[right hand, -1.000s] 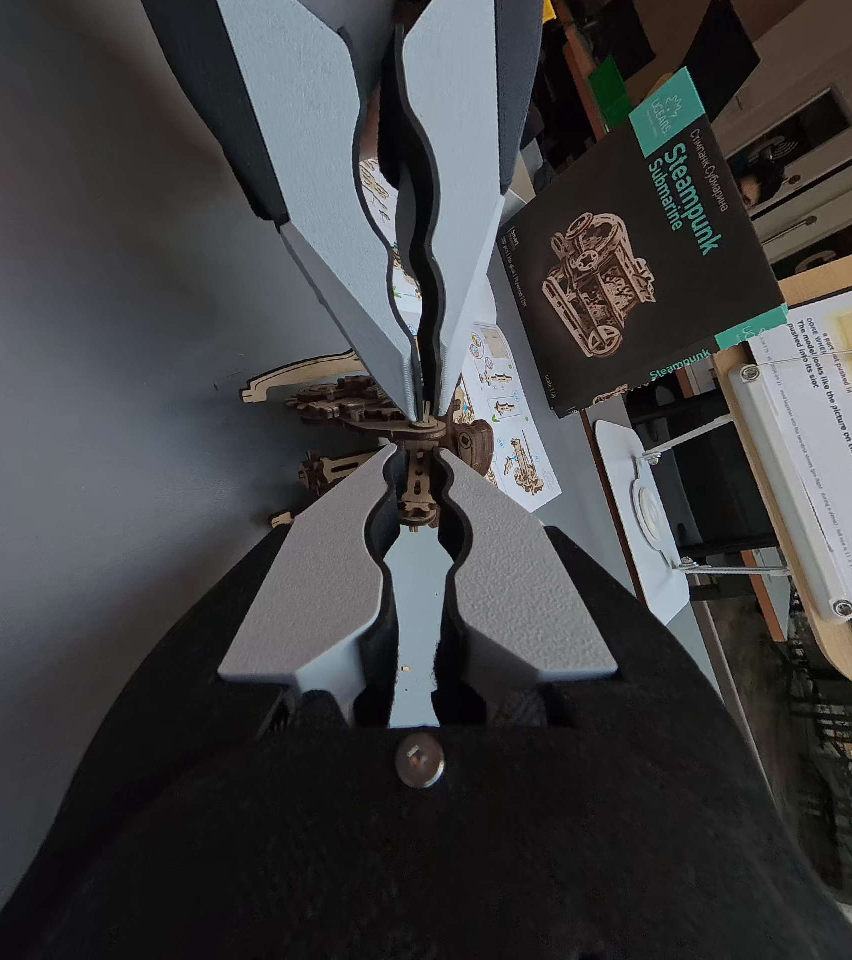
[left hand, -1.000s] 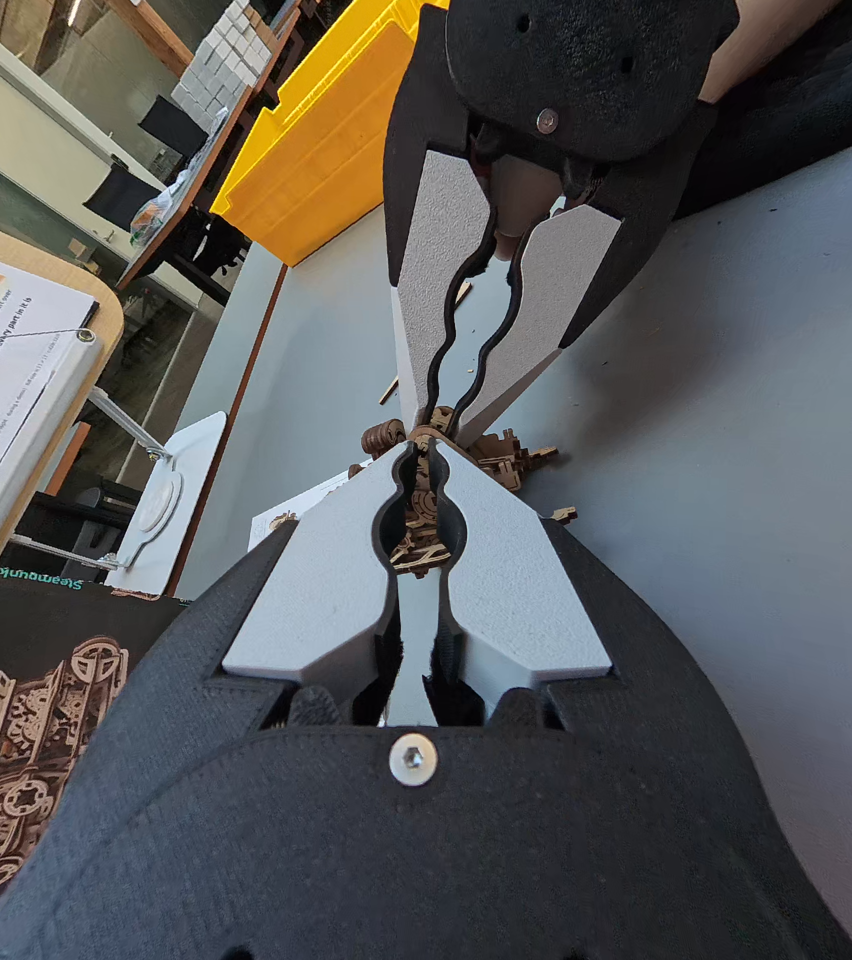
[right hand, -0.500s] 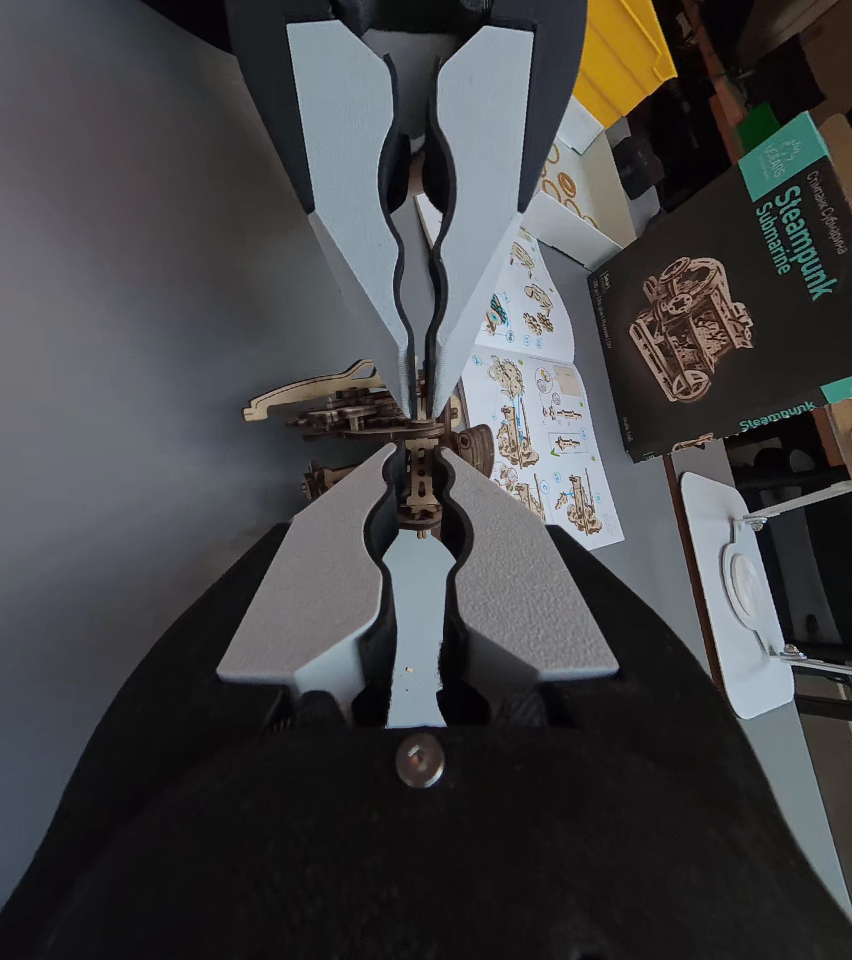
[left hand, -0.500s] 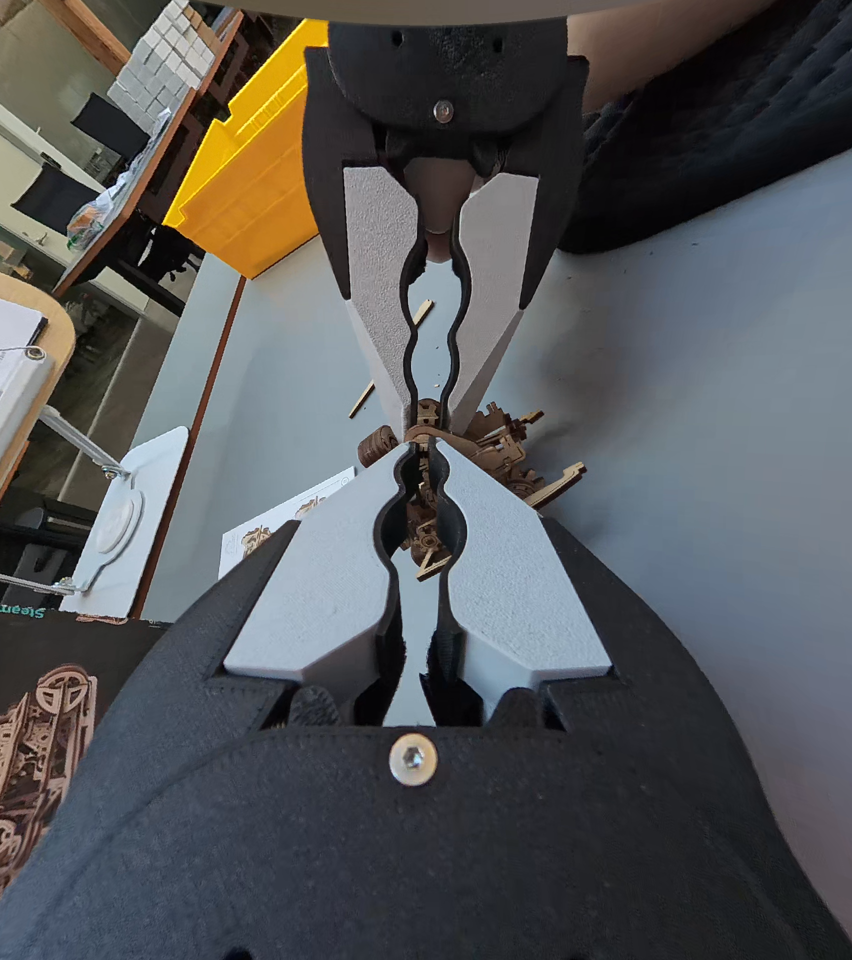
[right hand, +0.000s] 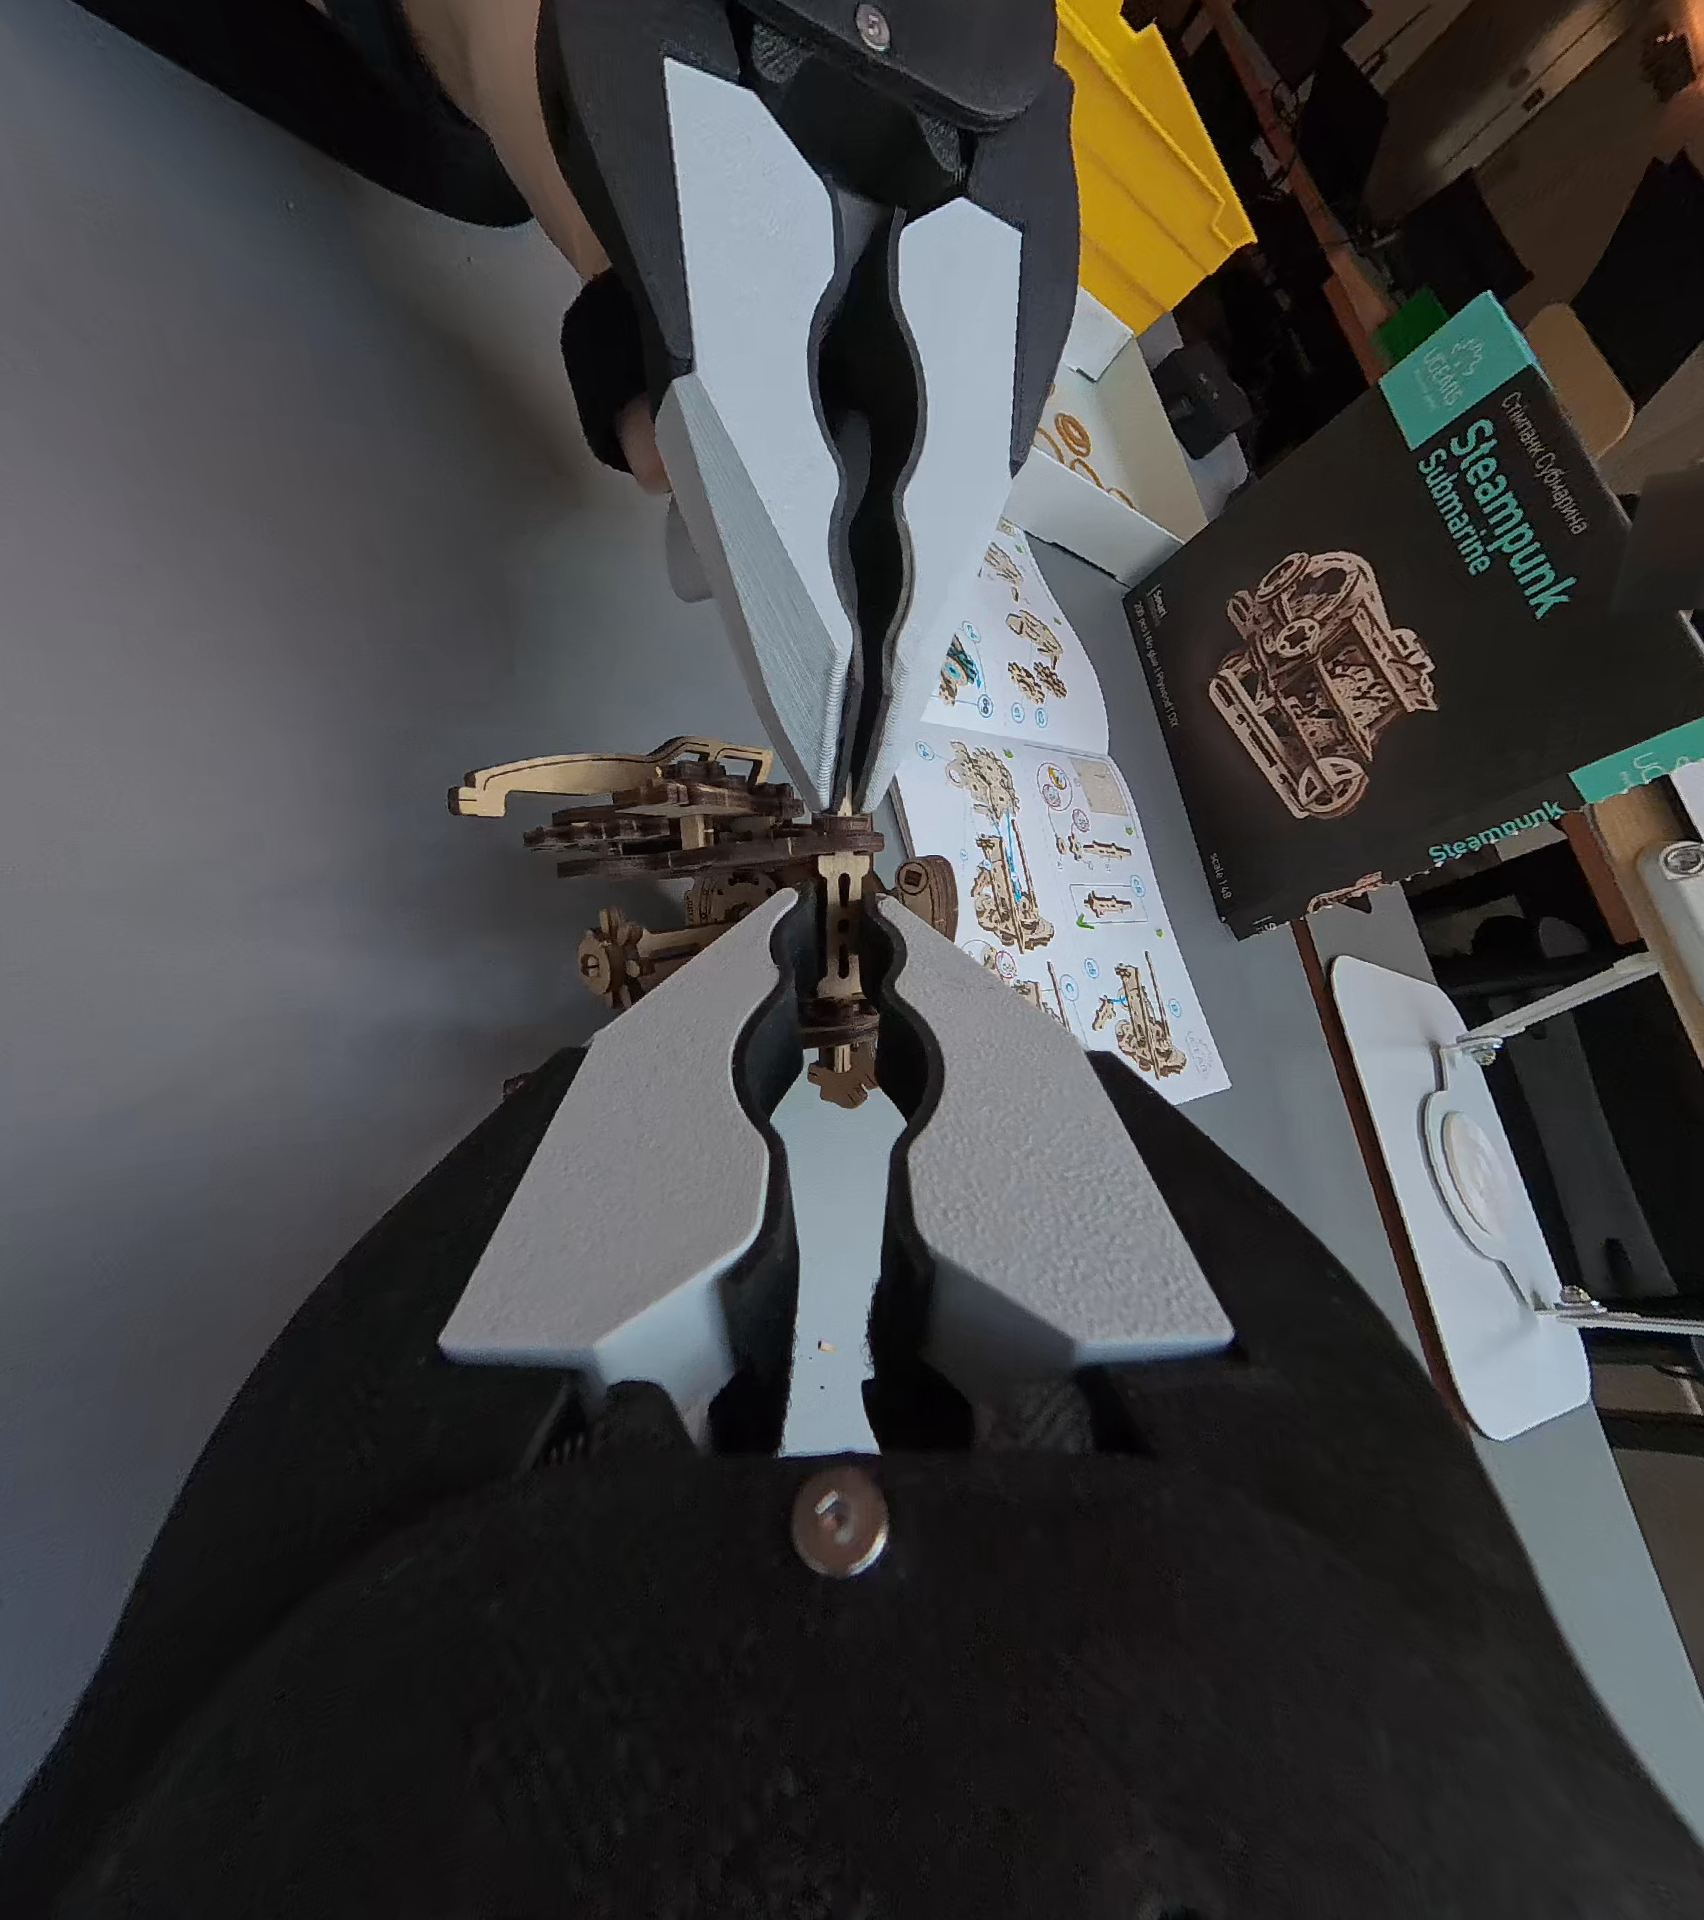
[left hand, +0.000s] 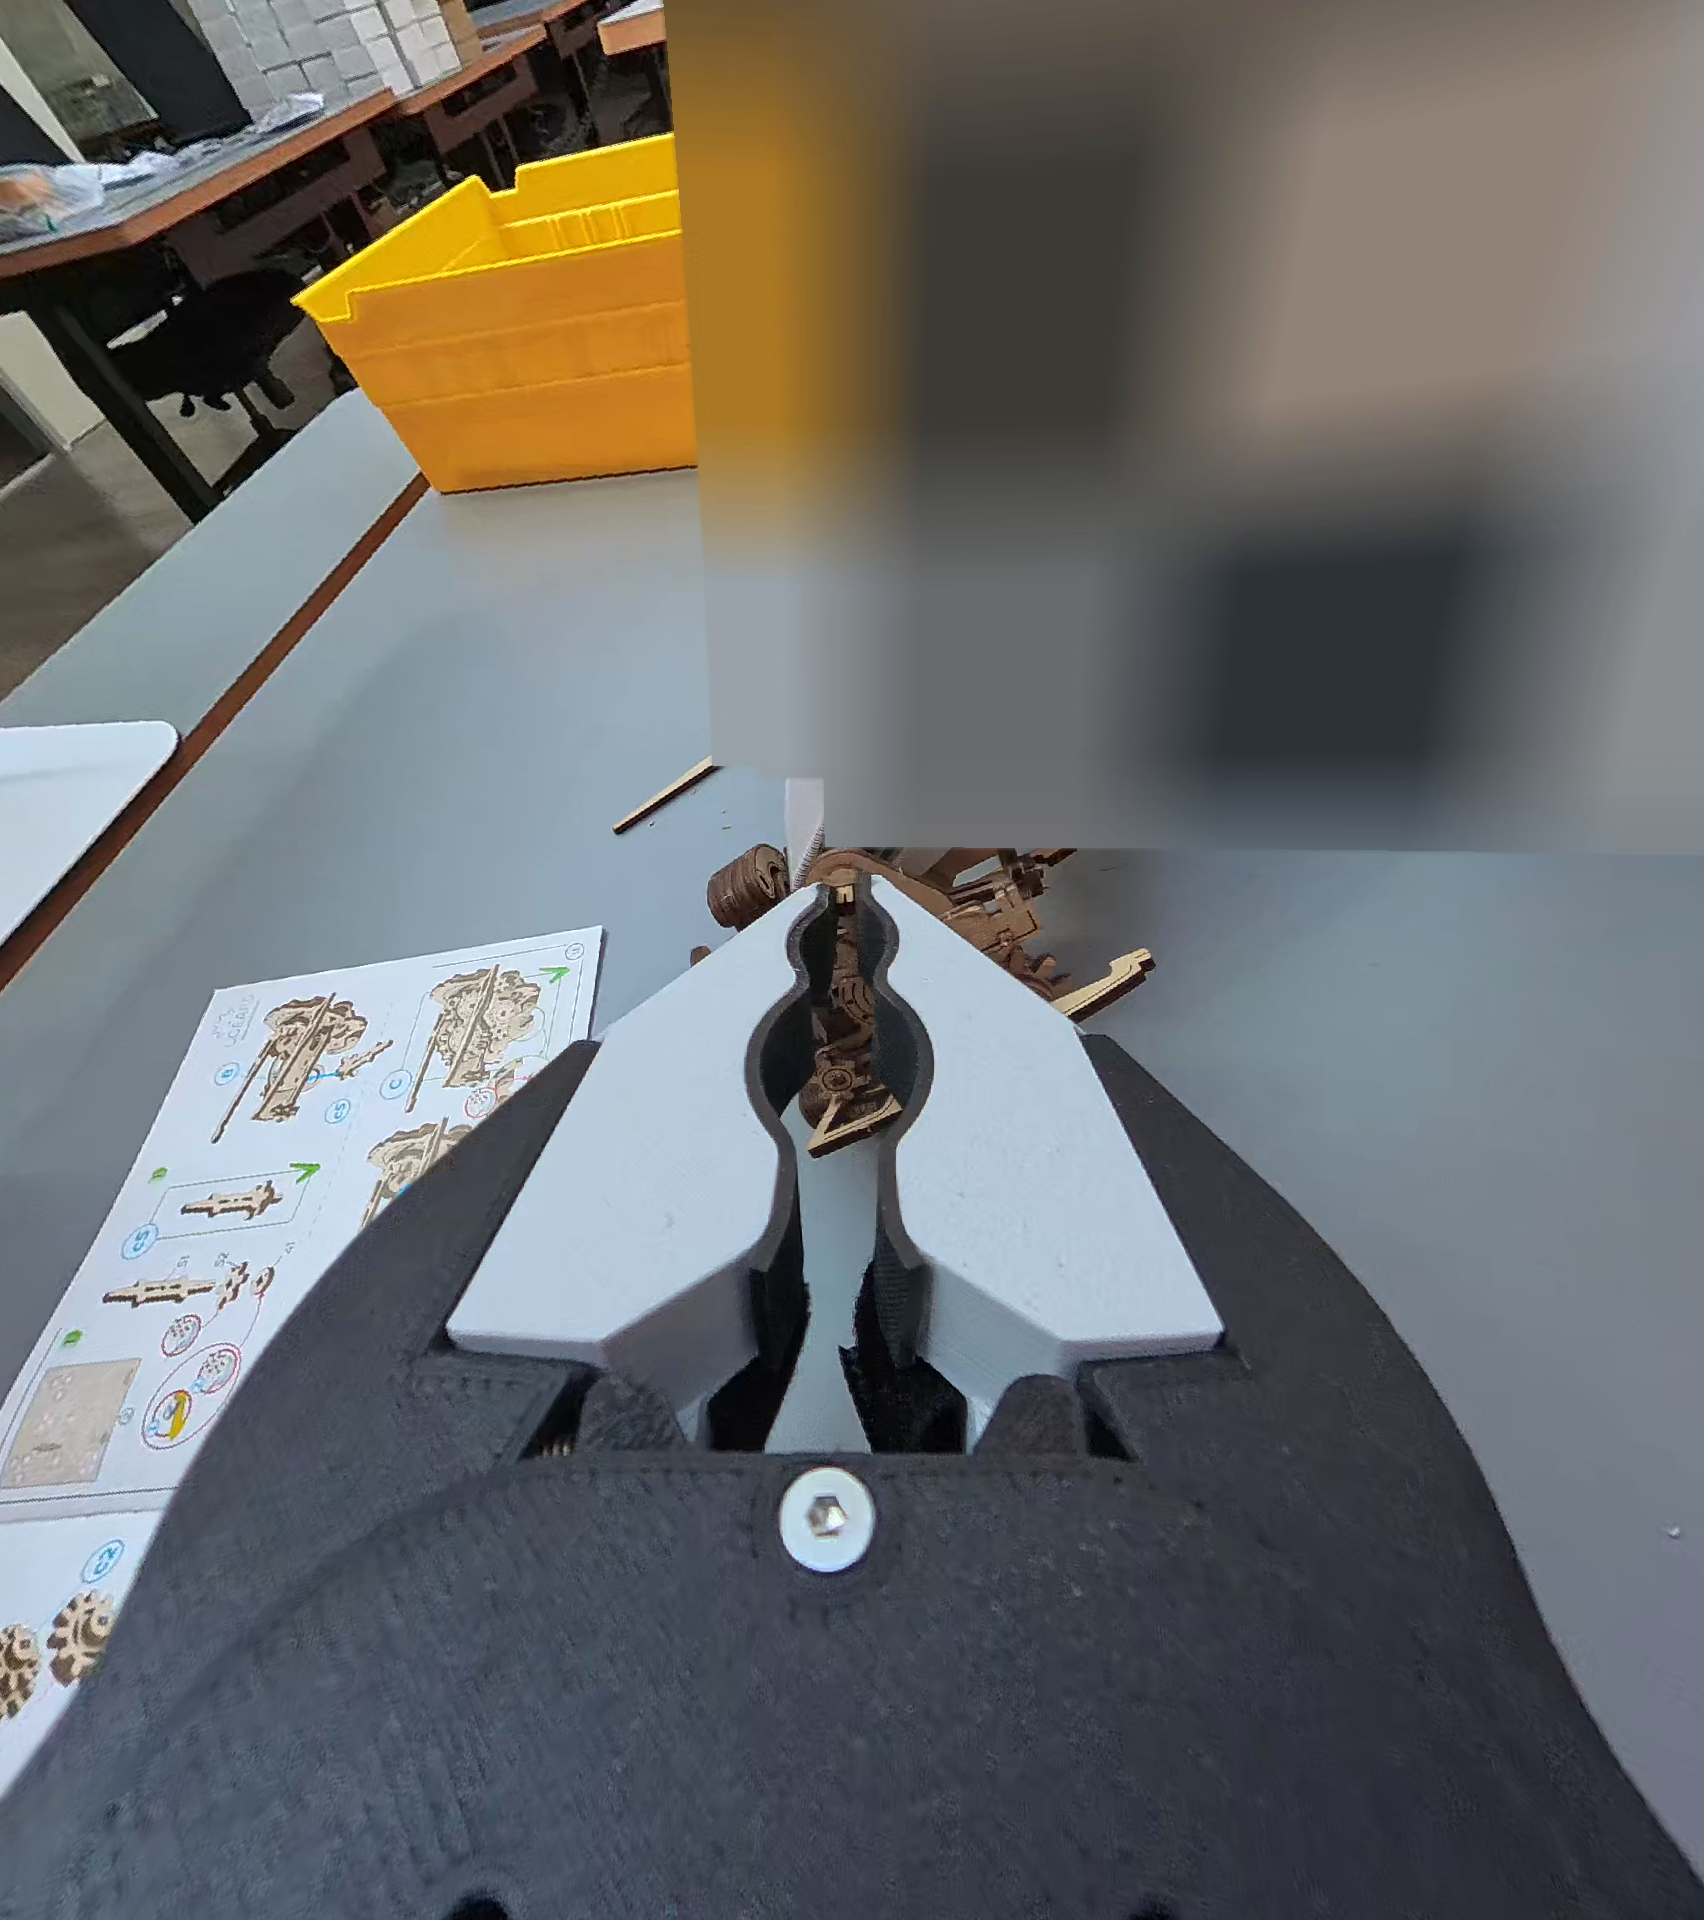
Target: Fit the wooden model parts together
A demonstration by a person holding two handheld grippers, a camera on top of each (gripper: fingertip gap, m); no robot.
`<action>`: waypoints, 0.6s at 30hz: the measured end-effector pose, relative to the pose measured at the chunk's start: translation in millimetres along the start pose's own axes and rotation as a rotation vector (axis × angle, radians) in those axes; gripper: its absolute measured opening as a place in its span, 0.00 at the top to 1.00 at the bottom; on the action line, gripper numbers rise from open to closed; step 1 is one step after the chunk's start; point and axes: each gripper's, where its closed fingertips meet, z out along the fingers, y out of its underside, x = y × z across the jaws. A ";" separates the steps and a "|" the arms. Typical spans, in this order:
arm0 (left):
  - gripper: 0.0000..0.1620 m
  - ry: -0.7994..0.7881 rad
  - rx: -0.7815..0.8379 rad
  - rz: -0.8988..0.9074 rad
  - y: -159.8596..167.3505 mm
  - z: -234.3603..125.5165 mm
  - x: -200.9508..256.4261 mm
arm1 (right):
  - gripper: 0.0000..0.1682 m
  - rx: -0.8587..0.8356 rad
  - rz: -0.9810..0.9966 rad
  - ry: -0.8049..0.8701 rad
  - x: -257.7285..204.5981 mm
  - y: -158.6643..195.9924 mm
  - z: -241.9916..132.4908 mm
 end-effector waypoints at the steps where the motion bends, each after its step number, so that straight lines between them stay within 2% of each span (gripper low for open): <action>1: 0.99 0.007 0.003 0.002 -0.2 -0.5 0.4 | 0.98 0.008 0.002 0.002 -0.1 -1.1 -0.5; 5: 0.99 0.013 -0.010 0.015 -0.2 -0.9 -2.8 | 0.98 0.010 -0.002 0.037 4.1 -2.2 -0.2; 14: 0.99 0.058 0.043 -0.047 -0.8 -3.5 -1.2 | 0.98 0.073 0.115 -0.030 -0.4 -4.6 -0.2; 18: 0.99 0.062 0.036 -0.017 -0.2 -3.9 1.9 | 0.98 0.073 0.082 -0.023 -2.6 -5.7 -1.0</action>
